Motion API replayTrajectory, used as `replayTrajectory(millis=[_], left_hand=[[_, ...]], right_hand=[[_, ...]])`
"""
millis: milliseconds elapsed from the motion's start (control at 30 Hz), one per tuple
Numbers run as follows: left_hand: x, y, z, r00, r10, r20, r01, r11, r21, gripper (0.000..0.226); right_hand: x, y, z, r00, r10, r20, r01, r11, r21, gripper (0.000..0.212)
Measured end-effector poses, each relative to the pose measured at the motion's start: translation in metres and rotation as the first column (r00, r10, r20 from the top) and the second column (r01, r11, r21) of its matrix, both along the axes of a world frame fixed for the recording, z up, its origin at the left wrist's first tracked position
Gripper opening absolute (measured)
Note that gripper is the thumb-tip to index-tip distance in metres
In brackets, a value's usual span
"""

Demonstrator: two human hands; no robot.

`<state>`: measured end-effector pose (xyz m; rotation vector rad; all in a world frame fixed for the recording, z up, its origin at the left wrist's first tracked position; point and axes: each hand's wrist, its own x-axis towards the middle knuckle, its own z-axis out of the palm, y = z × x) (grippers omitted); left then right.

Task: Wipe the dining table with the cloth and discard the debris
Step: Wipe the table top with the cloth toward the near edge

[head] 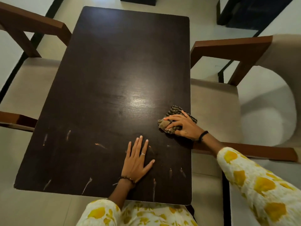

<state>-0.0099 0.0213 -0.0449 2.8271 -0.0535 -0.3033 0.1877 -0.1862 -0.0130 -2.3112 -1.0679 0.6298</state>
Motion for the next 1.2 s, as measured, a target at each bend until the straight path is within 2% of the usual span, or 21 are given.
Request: replayTrajectory(millis=[100,233,433,567,633,733,833,1067,1200], left_hand=[[-0.001,0.001,0.0,1.0,0.001,-0.008,-0.001,1.0,-0.007,0.076],[0.0,-0.001,0.001,1.0,0.002,-0.008,-0.002,1.0,-0.005,0.076],[0.0,-0.001,-0.001,1.0,-0.003,0.01,0.003,1.0,0.015,0.076],[0.001,0.0,-0.003,1.0,-0.001,0.008,0.001,1.0,0.024,0.074],[0.001,0.0,-0.003,1.0,-0.003,0.008,0.003,1.0,0.03,0.075],[0.001,0.0,-0.001,1.0,-0.001,0.0,0.001,0.999,0.036,0.075],[0.001,0.0,0.001,1.0,-0.004,-0.005,0.004,0.999,0.035,0.075],[0.002,0.002,0.004,0.999,-0.019,-0.027,0.019,1.0,-0.01,0.071],[0.002,0.004,0.004,0.999,-0.025,-0.027,0.024,1.0,-0.015,0.069]], right_hand=[[-0.005,-0.03,0.002,0.998,-0.065,0.01,0.065,0.998,-0.01,0.028],[-0.016,-0.029,0.005,0.989,-0.147,-0.02,0.146,0.989,-0.032,0.03],[-0.027,0.018,0.005,0.995,-0.087,0.051,0.092,0.99,-0.108,0.033],[-0.021,0.016,0.004,0.994,-0.009,0.105,0.024,0.989,-0.145,0.043],[-0.022,0.003,0.004,0.988,-0.08,0.133,0.098,0.986,-0.136,0.047],[-0.035,-0.007,0.004,0.951,-0.272,0.148,0.288,0.953,-0.093,0.046],[-0.056,-0.008,0.002,0.918,-0.354,0.177,0.377,0.919,-0.114,0.047],[-0.102,-0.004,0.002,0.905,-0.347,0.247,0.382,0.918,-0.108,0.037],[-0.098,0.001,0.004,0.903,-0.223,0.368,0.31,0.931,-0.195,0.036]])
